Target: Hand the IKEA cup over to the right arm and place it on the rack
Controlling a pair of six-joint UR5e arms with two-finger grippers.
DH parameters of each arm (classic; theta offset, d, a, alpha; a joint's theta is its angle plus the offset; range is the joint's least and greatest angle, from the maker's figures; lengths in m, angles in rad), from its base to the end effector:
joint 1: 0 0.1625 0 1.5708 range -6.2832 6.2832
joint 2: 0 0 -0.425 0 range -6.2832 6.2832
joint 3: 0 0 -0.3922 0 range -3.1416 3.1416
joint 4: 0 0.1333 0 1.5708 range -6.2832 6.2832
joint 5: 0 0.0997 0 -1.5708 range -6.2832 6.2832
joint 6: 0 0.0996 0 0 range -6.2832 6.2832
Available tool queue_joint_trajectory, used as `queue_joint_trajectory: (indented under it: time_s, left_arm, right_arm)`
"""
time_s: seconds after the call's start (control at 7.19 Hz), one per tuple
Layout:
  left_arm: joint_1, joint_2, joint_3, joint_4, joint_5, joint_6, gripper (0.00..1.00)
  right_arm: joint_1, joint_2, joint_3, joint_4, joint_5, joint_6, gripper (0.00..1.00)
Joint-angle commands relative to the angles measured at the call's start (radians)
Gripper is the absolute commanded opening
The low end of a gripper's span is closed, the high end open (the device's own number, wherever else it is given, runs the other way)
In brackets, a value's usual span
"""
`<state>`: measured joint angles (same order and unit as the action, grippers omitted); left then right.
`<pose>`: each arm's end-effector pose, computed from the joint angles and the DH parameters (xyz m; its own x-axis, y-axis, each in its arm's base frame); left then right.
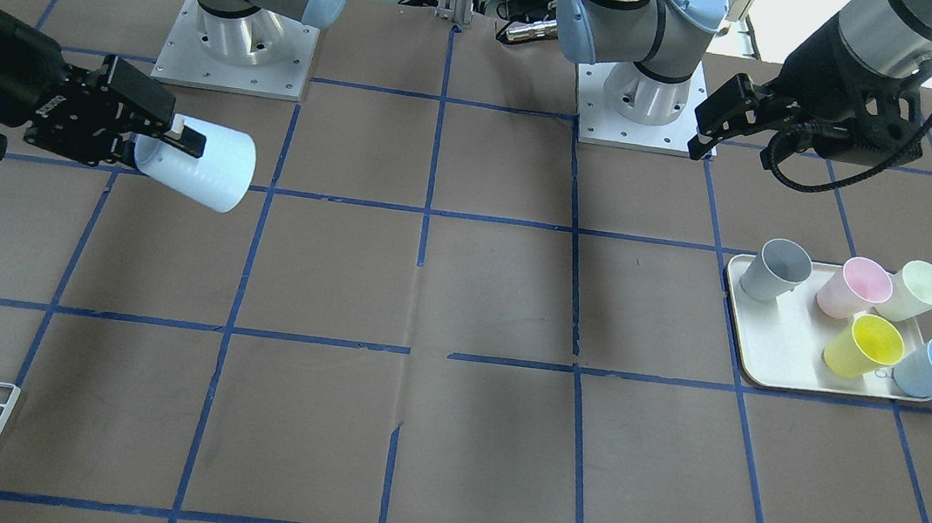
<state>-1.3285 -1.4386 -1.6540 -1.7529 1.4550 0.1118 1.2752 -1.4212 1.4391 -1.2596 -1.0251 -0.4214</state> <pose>-0.0395 -0.4438 0.4917 -0.9811 -0.1443 0.1286 -0.1292 0.9844 0.1191 0.0248 -0.5536 0.4629 -0.8143 0.0033 -0.5804 -0.0629 0.9936 0.0940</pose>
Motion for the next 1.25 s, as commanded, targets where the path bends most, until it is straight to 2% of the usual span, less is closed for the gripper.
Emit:
queue_joint_trajectory:
  time_s: [0.0, 0.14, 0.28, 0.42, 0.83, 1.11]
  left_arm:
    - [-0.066, 0.041, -0.058, 0.03, 0.079, 0.015, 0.97]
    - [-0.102, 0.041, -0.075, 0.117, 0.079, 0.017, 1.0]
    - [-0.135, 0.056, -0.098, 0.136, 0.079, 0.005, 1.0]
    - [-0.158, 0.078, -0.133, 0.138, 0.08, 0.003, 1.0]
    - [-0.159, 0.112, -0.21, 0.22, 0.08, 0.015, 1.0]
    - [-0.156, 0.087, -0.19, 0.224, 0.08, 0.015, 1.0]
  right_arm:
    - [-0.01, 0.043, 0.001, -0.269, -0.317, 0.004, 0.34]
    - [-0.011, 0.065, 0.001, -0.346, -0.42, -0.005, 0.34]
    - [-0.025, 0.089, 0.001, -0.433, -0.508, -0.008, 0.34]
    - [-0.051, 0.112, 0.003, -0.486, -0.547, -0.016, 0.34]
    - [-0.135, 0.166, 0.012, -0.613, -0.558, -0.048, 0.34]
    - [-0.14, 0.197, 0.014, -0.681, -0.55, -0.048, 0.34]
